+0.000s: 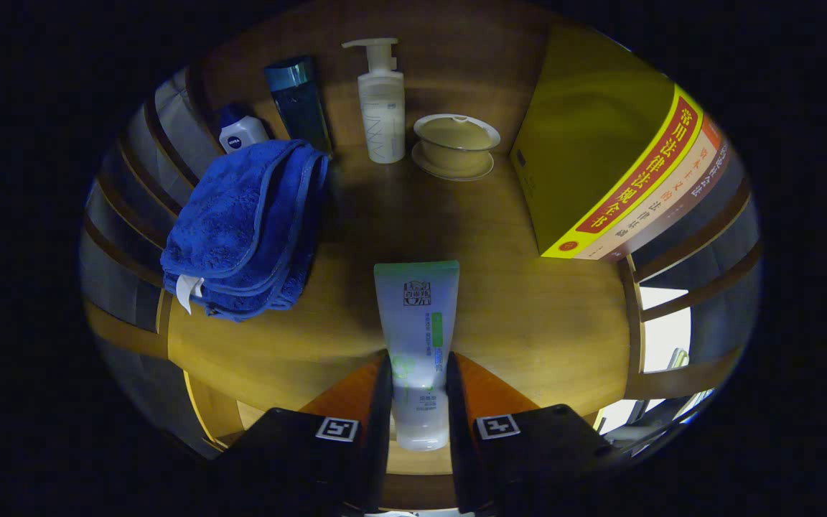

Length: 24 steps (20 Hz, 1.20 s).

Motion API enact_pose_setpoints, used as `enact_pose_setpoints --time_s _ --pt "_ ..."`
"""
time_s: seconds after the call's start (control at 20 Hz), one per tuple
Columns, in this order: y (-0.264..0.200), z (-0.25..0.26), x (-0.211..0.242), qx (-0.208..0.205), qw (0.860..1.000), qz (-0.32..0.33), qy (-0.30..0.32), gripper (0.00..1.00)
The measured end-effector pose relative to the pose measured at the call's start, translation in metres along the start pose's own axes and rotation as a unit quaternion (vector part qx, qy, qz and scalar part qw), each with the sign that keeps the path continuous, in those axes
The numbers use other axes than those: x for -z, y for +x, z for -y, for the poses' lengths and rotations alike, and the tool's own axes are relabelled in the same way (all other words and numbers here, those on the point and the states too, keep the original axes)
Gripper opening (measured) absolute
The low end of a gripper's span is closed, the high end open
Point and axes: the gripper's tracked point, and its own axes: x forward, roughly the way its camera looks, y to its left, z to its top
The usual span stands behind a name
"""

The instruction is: Pull open the drawer, take out the items inside it, and place them on the countertop above the cabinet.

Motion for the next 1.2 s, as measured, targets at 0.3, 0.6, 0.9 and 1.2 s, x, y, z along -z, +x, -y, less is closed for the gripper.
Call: enact_pose_setpoints --time_s 0.3,0.6,0.9,1.2 --pt "-0.007 0.003 -0.004 0.006 1.000 0.022 0.014 0.59" --pt "-0.036 0.002 -0.018 0.004 0.990 0.116 0.085 1.00" --pt "-0.102 -0.003 -0.007 0.005 0.966 0.236 0.108 1.00" --pt "-0.171 0.000 0.030 0.034 0.939 0.334 0.076 0.99"
